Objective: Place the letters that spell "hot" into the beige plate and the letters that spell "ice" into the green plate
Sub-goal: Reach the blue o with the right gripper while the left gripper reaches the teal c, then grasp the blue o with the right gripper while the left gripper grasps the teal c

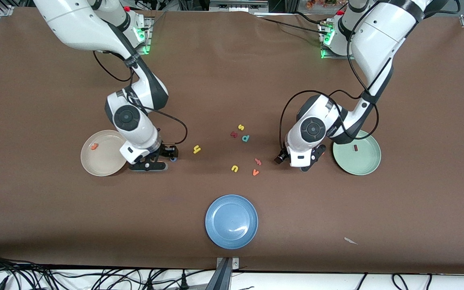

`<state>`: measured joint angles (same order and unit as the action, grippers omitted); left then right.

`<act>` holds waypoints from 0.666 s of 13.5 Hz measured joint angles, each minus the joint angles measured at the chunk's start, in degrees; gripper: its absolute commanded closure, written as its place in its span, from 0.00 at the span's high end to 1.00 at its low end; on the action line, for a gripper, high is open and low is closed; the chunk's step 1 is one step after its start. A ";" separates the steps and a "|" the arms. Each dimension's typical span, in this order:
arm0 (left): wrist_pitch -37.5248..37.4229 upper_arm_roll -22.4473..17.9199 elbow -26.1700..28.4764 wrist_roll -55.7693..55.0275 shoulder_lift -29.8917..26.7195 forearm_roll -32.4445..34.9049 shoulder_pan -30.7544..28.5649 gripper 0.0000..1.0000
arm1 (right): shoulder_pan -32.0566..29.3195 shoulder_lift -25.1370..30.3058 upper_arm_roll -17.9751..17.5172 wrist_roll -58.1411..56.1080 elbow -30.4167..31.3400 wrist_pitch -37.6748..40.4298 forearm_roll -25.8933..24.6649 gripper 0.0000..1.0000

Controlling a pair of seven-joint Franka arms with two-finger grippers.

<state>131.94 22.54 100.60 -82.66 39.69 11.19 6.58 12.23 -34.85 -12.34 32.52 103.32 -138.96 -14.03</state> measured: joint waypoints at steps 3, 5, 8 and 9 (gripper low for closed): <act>5.36 -0.47 1.52 -1.19 0.51 0.01 -0.09 1.00 | 1.19 -2.44 0.81 2.68 -0.32 -1.98 -0.49 0.82; 11.52 -0.68 5.22 -1.41 0.52 0.01 -0.12 1.00 | 1.93 -3.10 0.96 3.96 -0.57 -2.43 -0.52 0.81; 13.47 -0.69 6.77 -1.49 0.33 0.47 -0.15 0.95 | 2.34 -3.60 1.28 4.87 -0.64 -2.76 -0.52 0.75; 13.47 -0.69 6.77 -1.70 0.27 1.29 -0.15 0.95 | 2.34 -4.02 1.44 5.07 -0.64 -3.23 -0.53 0.68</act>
<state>145.40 21.85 107.37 -84.36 39.96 12.48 6.43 14.57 -38.88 -10.90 37.59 102.68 -142.18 -14.56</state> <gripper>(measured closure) 0.035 0.203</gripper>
